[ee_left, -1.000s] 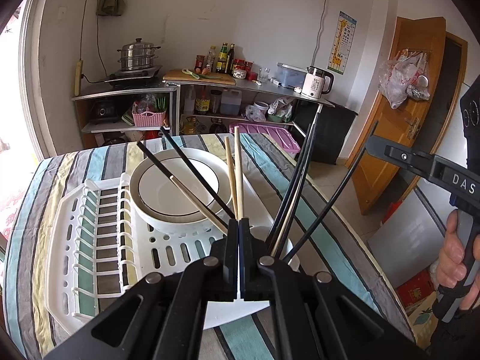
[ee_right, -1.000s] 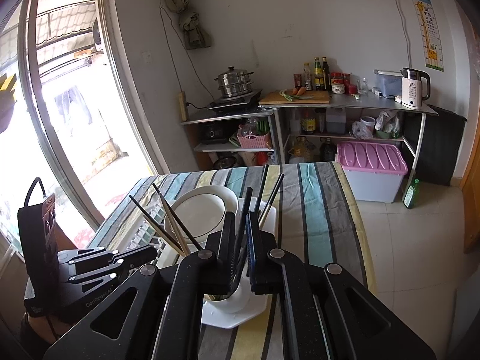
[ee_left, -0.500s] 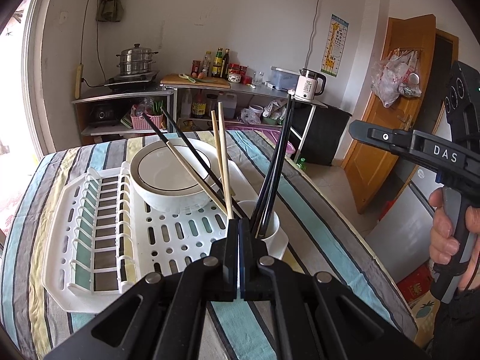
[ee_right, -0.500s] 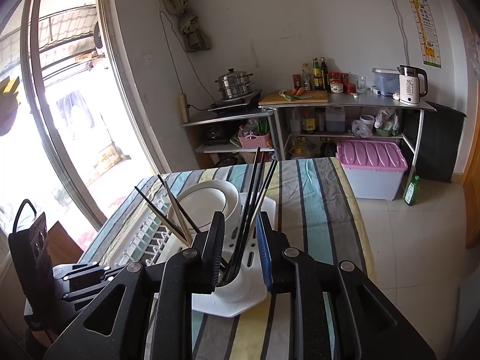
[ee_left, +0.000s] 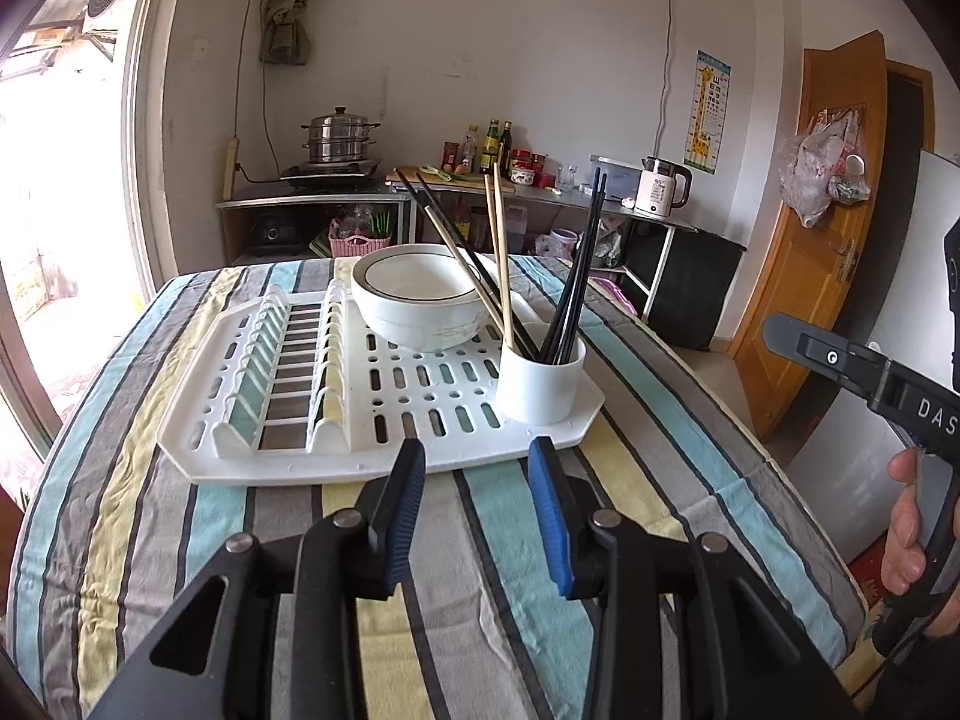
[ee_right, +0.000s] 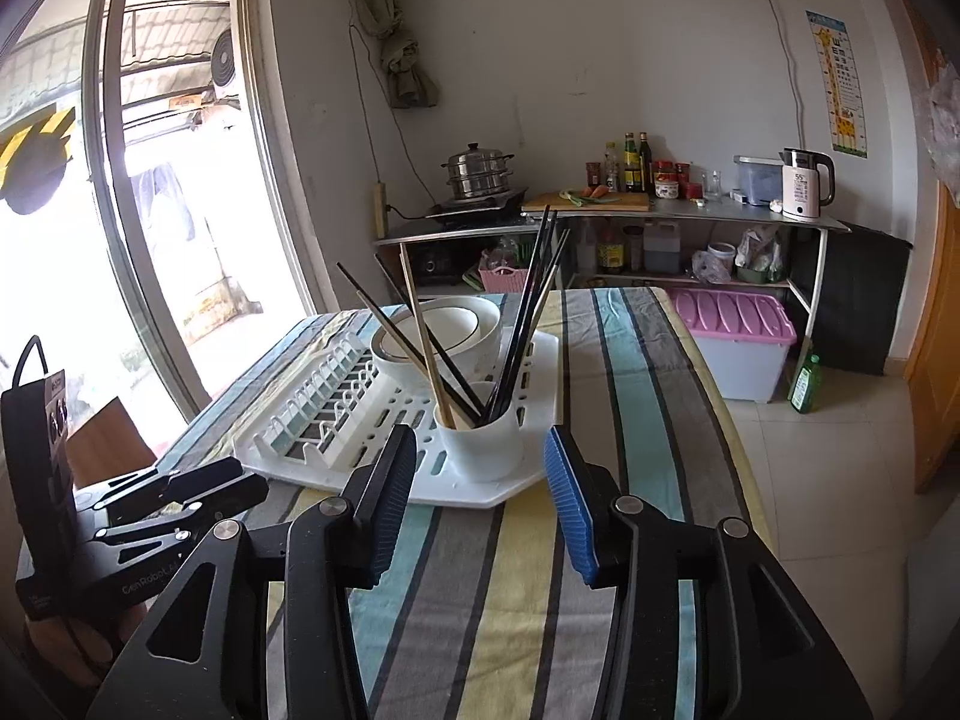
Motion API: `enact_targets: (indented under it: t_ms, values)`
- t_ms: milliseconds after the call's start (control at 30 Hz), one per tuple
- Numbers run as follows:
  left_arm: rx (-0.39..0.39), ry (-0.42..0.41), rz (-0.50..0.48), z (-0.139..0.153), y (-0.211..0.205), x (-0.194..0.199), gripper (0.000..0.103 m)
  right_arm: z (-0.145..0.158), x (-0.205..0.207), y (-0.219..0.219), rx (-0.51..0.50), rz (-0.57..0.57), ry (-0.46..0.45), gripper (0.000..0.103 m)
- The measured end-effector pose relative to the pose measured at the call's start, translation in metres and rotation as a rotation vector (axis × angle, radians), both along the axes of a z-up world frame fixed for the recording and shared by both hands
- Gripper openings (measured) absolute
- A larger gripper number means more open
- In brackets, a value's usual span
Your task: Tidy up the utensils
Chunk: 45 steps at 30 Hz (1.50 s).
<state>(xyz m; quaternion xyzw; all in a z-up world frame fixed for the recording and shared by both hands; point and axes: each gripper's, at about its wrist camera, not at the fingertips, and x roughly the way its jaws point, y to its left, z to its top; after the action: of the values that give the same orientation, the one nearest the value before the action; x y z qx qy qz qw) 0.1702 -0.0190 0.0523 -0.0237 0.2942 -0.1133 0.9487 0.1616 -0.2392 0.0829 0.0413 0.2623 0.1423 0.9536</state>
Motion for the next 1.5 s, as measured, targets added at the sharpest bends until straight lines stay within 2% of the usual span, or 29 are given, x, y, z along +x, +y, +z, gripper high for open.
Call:
enact_targets:
  t_ms: [167,400,733,1500]
  values:
    - [0.007,-0.037,0.028,-0.004,0.001,-0.039,0.045,-0.013,-0.040,0.007,-0.023,-0.015,-0.028,0.051]
    - [0.004,-0.072,0.052,-0.011,0.003,-0.082,0.047,-0.037,-0.086,0.018,-0.059,-0.025,-0.025,0.053]
    - [-0.008,-0.086,0.074,-0.025,0.008,-0.126,0.048,-0.048,-0.128,0.019,-0.070,-0.064,-0.047,0.055]
    - [0.010,-0.079,0.058,-0.034,0.002,-0.137,0.049,-0.053,-0.136,0.027,-0.080,-0.053,-0.039,0.055]
